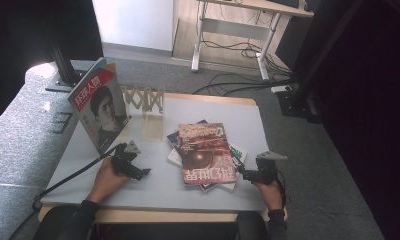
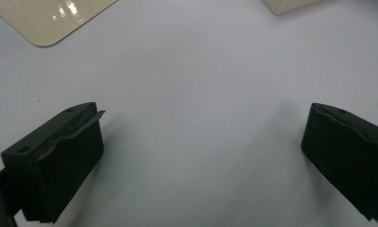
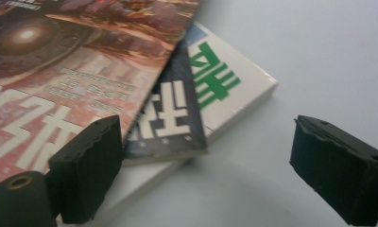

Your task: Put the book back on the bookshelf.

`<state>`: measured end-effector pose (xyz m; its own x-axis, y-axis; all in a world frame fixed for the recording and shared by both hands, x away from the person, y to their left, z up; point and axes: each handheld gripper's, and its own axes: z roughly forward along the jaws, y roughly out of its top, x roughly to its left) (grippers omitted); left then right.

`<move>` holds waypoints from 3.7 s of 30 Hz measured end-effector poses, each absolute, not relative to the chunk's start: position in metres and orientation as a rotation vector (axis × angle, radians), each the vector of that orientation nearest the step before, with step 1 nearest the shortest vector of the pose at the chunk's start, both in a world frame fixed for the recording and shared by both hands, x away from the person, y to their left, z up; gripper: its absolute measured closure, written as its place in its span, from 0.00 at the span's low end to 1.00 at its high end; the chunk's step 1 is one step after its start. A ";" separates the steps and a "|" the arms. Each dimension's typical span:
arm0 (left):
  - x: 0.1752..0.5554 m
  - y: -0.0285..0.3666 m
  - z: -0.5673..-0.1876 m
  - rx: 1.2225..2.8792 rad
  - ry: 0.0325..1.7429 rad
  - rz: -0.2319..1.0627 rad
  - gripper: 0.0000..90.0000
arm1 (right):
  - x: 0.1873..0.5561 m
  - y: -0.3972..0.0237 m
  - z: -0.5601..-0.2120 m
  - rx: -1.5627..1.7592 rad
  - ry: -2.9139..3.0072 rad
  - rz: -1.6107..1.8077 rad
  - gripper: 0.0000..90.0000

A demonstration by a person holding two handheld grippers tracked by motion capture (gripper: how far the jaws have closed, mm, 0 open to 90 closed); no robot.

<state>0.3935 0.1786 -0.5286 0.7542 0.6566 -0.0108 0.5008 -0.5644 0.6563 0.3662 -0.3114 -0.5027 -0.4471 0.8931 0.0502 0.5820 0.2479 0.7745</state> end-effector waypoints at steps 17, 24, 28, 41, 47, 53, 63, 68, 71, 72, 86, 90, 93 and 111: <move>0.394 0.179 -0.529 2.293 0.863 0.309 0.00 | 0.381 -0.251 -0.494 1.202 2.259 1.075 0.01; 0.394 0.179 -0.529 2.293 0.863 0.308 0.00 | 0.385 -0.227 -0.494 1.156 2.318 1.075 0.02; 0.394 0.179 -0.529 2.293 0.863 0.309 0.00 | 0.387 -0.213 -0.494 1.120 2.347 1.078 0.02; 0.394 0.179 -0.529 2.293 0.863 0.309 0.00 | 0.396 -0.167 -0.491 1.048 2.402 1.097 0.01; 0.394 0.179 -0.529 2.294 0.863 0.308 0.00 | 0.400 -0.149 -0.493 1.024 2.431 1.094 0.01; 0.394 0.179 -0.529 2.294 0.862 0.307 0.00 | 0.402 -0.137 -0.493 0.998 2.448 1.092 0.01; 0.394 0.179 -0.529 2.295 0.862 0.307 0.00 | 0.408 -0.119 -0.495 0.965 2.463 1.063 0.01; 0.394 0.179 -0.529 2.295 0.862 0.307 0.00 | 0.412 -0.111 -0.499 0.969 2.446 1.000 0.00; 0.394 0.179 -0.529 2.296 0.861 0.307 0.00 | 0.414 -0.110 -0.501 0.974 2.442 0.982 0.00; 0.394 0.179 -0.529 2.295 0.862 0.307 0.00 | 0.415 -0.110 -0.503 0.973 2.446 0.962 0.00; 0.394 0.179 -0.529 2.295 0.862 0.307 0.00 | 0.412 -0.113 -0.505 0.990 2.421 0.939 0.00; 0.394 0.179 -0.529 2.295 0.862 0.308 0.00 | 0.410 -0.118 -0.505 0.986 2.430 0.944 0.00; 0.394 0.179 -0.529 2.295 0.862 0.308 0.00 | 0.409 -0.125 -0.505 0.996 2.431 0.949 0.00; 0.394 0.179 -0.529 2.293 0.863 0.309 0.00 | 0.397 -0.157 -0.505 1.032 2.420 0.959 0.00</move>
<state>0.3935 0.1786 -0.5287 0.7543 0.6564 -0.0107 0.5008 -0.5648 0.6560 0.3975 -0.1568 -0.5047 -0.6786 0.7332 -0.0444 0.5035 0.5084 0.6986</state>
